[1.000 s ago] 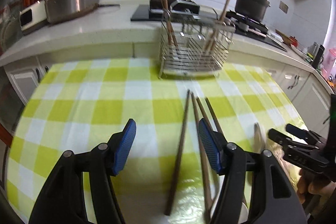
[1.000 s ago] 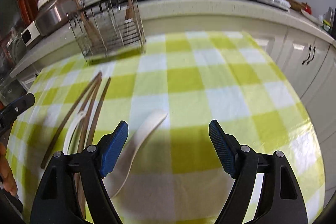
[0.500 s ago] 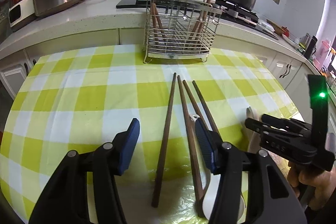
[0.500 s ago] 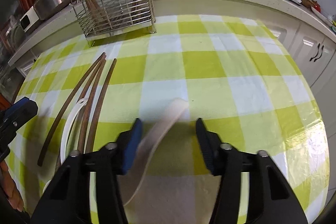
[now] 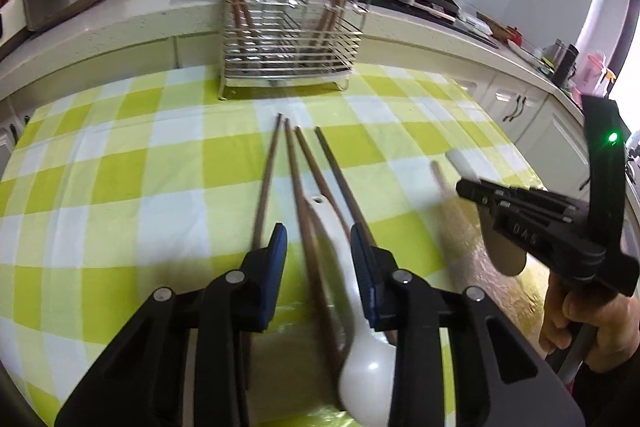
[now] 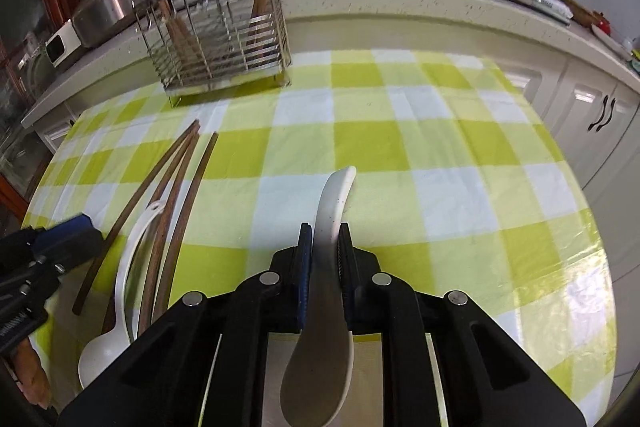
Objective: Organize utensils
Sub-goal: 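Close the right tool on a white spoon while the left tool grasps another white spoon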
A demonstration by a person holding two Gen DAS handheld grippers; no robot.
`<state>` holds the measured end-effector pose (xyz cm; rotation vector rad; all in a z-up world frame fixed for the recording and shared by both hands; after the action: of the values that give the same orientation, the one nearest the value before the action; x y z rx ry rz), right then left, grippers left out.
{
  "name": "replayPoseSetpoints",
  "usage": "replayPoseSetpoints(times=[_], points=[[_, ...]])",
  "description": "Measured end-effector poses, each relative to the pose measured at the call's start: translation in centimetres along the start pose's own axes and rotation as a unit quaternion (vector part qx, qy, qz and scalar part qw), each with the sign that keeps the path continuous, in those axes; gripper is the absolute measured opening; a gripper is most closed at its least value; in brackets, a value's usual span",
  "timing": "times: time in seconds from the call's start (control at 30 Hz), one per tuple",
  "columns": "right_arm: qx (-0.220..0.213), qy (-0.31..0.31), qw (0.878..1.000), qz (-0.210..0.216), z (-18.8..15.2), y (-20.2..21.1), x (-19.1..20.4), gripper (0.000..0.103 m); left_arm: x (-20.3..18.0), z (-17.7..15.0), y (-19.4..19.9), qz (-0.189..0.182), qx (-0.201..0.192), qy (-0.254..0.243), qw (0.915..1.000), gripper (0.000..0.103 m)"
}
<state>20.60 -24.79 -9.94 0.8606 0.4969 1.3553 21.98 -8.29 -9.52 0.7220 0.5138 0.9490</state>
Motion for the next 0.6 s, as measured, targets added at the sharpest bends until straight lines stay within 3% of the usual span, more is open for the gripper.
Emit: replayPoseSetpoints(times=[0.17, 0.43, 0.6], points=[[-0.022, 0.007, 1.000, -0.005, 0.7, 1.4, -0.8, 0.015, -0.9, 0.0, -1.2, -0.009, 0.018, -0.002, 0.9998, 0.032], [-0.019, 0.002, 1.000, -0.001, 0.6, 1.6, -1.6, 0.015, -1.5, 0.0, -3.5, -0.011, 0.045, -0.002, 0.9989, 0.027], [-0.018, 0.000, 1.000, 0.007, 0.7, 1.7, -1.7, 0.015, -1.4, -0.2, -4.4, -0.006, 0.056, -0.003, 0.9984, 0.016]])
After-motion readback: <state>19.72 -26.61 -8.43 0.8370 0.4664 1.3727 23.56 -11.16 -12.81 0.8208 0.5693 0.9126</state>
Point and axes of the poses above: each gripper's, at about its wrist camera, not at the fingertips, and y roughly against the way its jaws point, x to its left, z to its top, the point moved 7 cm from there along -y, roughly the way its jaws point, and after that the axes turned 9 degrees about -y, right-handed, at the moved point
